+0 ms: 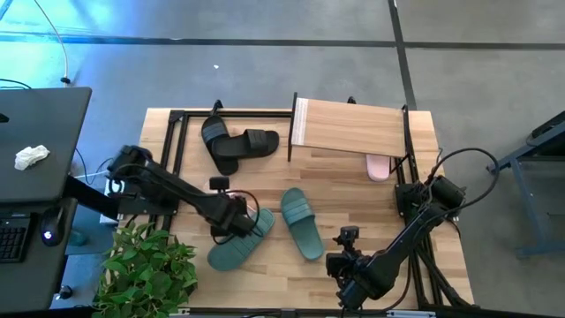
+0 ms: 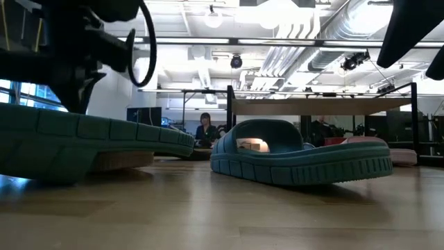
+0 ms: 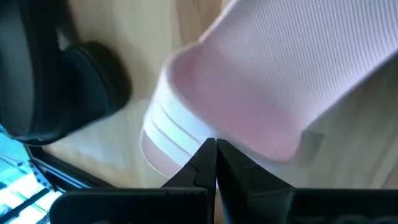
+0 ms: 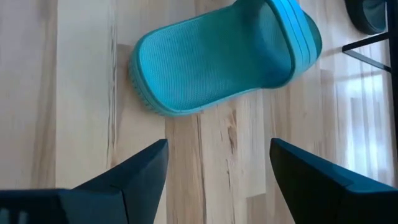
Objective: Pick and place slides into the shelf
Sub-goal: Put the left pink slides under the shelf
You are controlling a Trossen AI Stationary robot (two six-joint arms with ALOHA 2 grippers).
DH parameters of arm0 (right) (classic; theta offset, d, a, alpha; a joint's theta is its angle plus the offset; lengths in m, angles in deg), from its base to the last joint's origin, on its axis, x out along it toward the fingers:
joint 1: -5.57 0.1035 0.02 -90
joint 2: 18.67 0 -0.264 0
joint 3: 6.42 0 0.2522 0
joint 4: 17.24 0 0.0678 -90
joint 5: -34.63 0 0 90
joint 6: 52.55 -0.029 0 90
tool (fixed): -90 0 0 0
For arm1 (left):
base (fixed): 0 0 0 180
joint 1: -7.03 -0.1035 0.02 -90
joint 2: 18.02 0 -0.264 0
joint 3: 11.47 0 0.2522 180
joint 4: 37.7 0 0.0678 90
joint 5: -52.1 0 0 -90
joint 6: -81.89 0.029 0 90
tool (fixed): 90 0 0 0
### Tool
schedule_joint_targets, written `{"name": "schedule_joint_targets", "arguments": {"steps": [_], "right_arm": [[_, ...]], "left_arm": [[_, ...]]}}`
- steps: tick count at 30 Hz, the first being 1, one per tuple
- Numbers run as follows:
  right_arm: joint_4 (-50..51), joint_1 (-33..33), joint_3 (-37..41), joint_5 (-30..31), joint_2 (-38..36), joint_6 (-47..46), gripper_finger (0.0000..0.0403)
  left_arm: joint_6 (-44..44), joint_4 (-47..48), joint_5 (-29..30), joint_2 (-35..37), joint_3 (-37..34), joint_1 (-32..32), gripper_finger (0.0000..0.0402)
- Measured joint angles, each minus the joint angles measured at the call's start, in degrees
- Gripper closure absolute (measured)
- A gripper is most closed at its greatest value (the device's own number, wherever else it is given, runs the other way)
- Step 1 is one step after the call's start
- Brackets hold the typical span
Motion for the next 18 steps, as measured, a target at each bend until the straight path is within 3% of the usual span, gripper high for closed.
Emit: {"name": "schedule_joint_targets", "arguments": {"steps": [7, 18], "right_arm": [[0.8, 0.0, 0.0, -1.0, 0.0, -0.1, 0.0133], [1.2, 0.0, 0.0, -1.4, 0.0, 0.0, 0.0133]], "left_arm": [[0.0, 0.3, -5.9, -0.1, 0.0, -3.0, 0.0367], [0.0, -3.5, -11.1, 0.0, 0.0, -6.5, 0.0203]]}}
